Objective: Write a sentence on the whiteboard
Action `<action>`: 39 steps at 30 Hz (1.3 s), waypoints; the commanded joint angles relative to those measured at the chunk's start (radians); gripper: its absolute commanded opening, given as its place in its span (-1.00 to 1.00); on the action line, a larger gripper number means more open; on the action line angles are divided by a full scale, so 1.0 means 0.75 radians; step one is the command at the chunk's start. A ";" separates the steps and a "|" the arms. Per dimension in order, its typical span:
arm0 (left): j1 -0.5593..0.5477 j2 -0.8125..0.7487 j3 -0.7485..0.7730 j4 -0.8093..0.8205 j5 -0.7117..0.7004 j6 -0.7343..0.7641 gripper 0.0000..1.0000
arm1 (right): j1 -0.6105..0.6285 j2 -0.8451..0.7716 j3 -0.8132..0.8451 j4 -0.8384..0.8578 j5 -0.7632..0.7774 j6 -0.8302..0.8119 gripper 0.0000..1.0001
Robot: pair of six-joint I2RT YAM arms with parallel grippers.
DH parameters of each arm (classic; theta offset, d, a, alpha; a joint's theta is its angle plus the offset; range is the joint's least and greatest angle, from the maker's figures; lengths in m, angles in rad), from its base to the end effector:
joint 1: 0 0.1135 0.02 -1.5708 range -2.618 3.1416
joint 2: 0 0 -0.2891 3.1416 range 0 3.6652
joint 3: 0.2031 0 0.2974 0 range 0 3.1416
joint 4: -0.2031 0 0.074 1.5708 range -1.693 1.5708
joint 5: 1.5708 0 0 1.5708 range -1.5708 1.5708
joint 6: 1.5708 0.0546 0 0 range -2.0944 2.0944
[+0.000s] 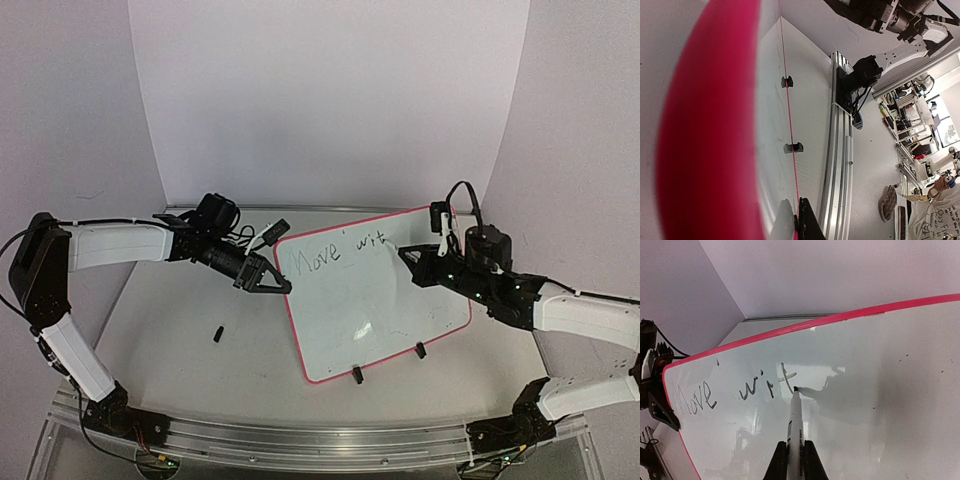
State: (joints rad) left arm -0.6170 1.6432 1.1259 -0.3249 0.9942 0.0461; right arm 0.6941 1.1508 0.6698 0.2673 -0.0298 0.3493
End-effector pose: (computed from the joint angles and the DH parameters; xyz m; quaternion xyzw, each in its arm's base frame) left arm 0.2939 -0.2646 0.2325 0.4280 0.7212 -0.5157 0.1750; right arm 0.2401 0.2020 0.2686 -0.1427 0.7653 0.3228 0.5383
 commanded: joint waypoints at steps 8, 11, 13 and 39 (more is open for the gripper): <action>-0.031 -0.016 0.041 -0.033 0.006 0.080 -1.00 | -0.006 0.039 0.210 -0.055 0.039 -0.101 -1.00; -0.032 -0.015 0.041 -0.036 0.004 0.083 -1.00 | -0.007 0.074 0.226 -0.056 0.038 -0.106 -1.00; -0.031 -0.016 0.041 -0.037 0.004 0.085 -1.00 | -0.007 0.088 0.231 -0.056 0.038 -0.106 -1.00; -0.031 -0.029 0.041 -0.039 0.002 0.087 -1.00 | -0.006 0.063 0.097 -0.096 0.091 -0.013 -1.00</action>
State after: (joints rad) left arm -0.6176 1.6432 1.1259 -0.3252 0.9926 0.0453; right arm 0.6941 1.2175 0.7808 0.2182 0.0334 0.3145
